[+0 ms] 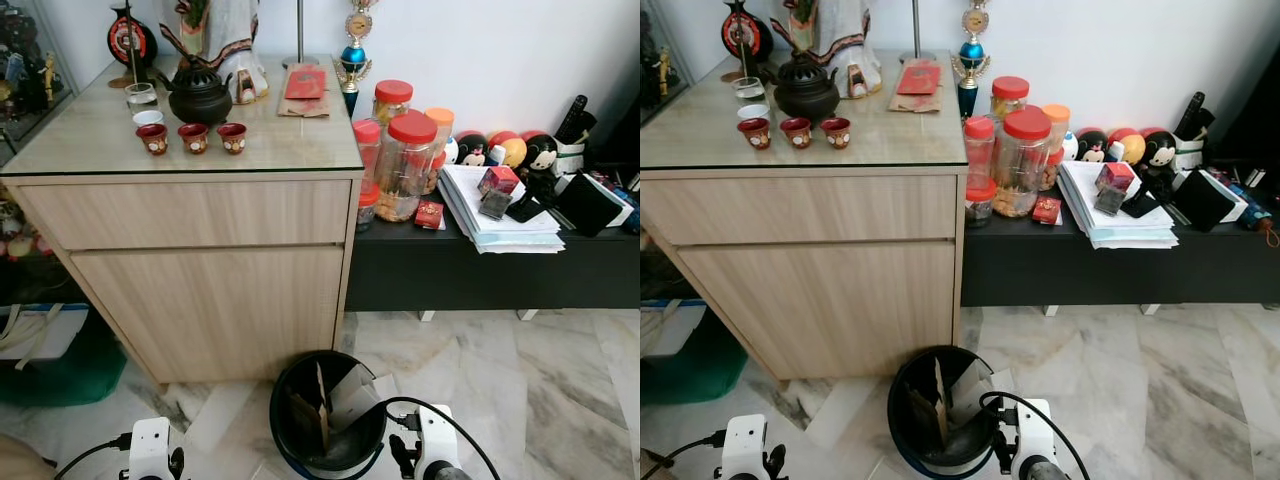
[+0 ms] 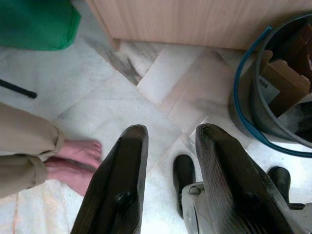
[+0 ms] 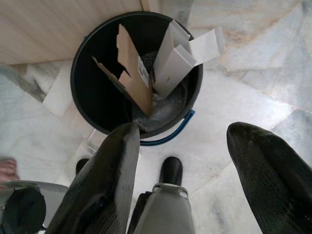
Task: Picking trash to rubbish bin
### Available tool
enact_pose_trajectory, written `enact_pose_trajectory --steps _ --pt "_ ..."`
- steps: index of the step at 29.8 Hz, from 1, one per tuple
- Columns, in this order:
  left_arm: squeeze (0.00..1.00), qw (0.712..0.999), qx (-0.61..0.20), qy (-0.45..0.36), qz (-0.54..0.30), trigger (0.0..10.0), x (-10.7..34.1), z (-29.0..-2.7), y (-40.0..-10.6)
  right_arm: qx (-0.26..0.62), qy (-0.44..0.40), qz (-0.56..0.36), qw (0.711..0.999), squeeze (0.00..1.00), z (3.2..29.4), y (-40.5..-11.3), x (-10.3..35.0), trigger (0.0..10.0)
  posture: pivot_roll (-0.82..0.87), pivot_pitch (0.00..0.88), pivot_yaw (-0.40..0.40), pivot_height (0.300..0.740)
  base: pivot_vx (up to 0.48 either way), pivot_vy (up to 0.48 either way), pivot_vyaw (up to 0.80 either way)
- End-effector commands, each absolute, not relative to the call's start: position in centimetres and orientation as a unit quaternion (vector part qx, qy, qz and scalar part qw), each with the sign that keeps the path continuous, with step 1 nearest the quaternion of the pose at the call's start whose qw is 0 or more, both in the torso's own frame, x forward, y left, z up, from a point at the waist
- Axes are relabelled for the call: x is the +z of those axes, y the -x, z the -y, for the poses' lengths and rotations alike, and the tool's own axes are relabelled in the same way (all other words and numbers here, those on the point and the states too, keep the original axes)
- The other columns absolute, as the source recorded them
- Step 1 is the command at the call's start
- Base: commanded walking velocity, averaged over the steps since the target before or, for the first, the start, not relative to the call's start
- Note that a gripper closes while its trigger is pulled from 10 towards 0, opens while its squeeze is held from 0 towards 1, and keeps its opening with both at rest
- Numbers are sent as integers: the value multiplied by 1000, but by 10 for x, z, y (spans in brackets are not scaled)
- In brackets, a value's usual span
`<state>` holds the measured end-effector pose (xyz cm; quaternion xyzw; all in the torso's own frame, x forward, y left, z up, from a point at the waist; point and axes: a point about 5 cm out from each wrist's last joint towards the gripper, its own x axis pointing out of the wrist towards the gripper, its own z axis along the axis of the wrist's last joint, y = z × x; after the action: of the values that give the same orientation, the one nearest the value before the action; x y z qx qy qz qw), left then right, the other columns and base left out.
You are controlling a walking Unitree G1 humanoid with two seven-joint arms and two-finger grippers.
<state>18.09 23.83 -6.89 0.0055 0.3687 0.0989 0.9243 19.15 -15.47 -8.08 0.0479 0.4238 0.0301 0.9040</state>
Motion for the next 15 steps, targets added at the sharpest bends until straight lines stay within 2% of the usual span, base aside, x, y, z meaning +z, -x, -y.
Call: enact_pose_trajectory --steps 1,15 --pt "0 921 104 -6 -375 10000 -70 -240 -178 25 -52 -417 907 0 155 -194 -79 10000 -54 0 -27 740 -255 0 0" --pt "0 921 105 -3 -374 10000 -70 -239 -178 30 -51 -416 907 0 154 -194 -79 10000 -56 1 -33 740 -289 0 0"
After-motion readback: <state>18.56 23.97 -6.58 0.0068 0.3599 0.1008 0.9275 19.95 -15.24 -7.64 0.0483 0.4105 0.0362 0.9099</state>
